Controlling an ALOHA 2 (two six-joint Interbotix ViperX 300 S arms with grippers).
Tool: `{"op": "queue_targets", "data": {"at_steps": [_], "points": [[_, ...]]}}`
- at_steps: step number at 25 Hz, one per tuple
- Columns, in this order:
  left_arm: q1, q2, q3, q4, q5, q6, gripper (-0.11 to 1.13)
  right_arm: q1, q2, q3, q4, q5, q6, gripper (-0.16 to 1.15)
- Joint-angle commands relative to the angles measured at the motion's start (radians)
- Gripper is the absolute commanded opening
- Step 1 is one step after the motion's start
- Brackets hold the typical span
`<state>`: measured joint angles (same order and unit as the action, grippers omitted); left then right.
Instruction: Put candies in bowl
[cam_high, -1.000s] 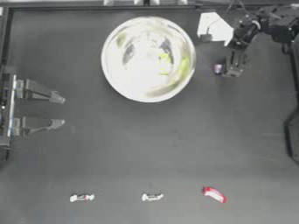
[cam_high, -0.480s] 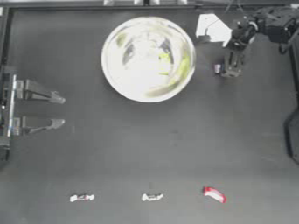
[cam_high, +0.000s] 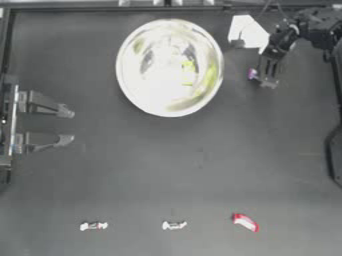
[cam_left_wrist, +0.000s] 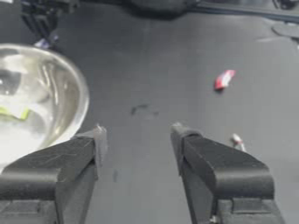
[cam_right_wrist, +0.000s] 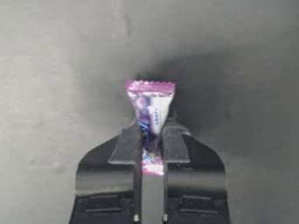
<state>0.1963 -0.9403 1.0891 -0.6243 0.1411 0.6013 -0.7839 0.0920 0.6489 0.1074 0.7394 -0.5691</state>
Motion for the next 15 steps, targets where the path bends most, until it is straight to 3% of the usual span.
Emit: {"op": "queue_targets", "data": {"at_steps": [1,9,15], "points": [[0.0,0.002,-0.012,-0.002,-0.009,0.003,0.85,0.017,-0.064,-0.009,0.006,0.021,0.021,0.29],[0.0,0.002,-0.012,-0.002,-0.009,0.005,0.85,0.026,-0.298,-0.018,0.031,-0.006,0.023,0.29],[0.0,0.002,-0.003,-0.002,-0.017,0.003,0.85,0.078,-0.402,-0.046,0.103,-0.144,0.018,0.29]]}}
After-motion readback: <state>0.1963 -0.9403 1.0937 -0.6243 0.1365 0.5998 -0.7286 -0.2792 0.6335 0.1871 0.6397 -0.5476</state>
